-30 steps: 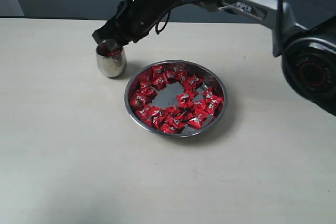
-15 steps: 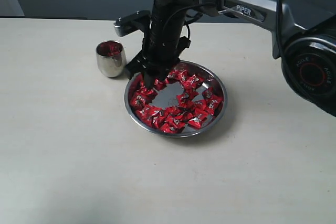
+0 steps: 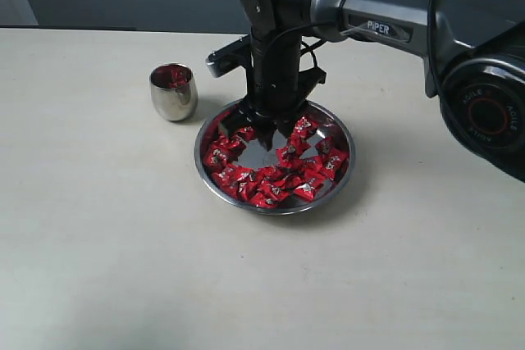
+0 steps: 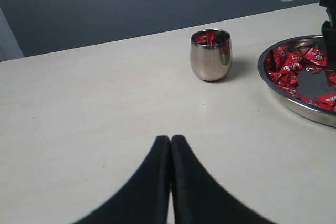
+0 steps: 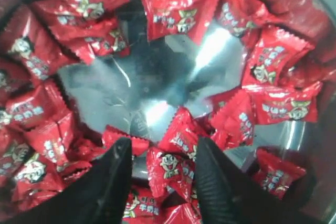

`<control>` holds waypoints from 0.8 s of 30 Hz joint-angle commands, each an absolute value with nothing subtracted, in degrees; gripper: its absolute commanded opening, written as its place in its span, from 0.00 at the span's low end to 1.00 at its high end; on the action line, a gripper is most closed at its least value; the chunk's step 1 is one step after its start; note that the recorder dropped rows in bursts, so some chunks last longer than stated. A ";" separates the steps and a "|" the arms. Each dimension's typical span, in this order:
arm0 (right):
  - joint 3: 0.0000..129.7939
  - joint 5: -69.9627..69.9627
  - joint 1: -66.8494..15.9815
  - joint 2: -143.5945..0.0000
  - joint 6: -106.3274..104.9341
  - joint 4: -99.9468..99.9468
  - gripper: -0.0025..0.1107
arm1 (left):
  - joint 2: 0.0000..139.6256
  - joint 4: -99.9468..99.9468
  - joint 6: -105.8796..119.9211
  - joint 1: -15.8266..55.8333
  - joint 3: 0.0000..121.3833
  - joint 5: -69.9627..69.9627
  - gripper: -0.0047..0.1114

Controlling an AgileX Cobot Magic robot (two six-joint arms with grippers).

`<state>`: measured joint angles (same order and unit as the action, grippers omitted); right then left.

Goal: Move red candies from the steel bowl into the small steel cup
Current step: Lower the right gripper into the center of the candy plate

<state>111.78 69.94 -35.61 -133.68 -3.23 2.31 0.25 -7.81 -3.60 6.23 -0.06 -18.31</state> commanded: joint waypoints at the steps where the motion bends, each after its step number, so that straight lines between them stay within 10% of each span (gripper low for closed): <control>1: 108.46 69.96 -35.37 -133.50 -2.75 3.16 0.37 | 0.00 -7.75 -3.91 6.40 0.00 -17.77 0.04; 24: 106.96 69.74 -35.37 -136.31 -2.75 6.75 0.36 | 0.00 -7.75 -3.91 6.40 0.00 -17.77 0.04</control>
<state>107.25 70.03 -35.61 -136.14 -2.63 6.40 0.25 -7.81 -3.60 6.23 -0.06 -18.31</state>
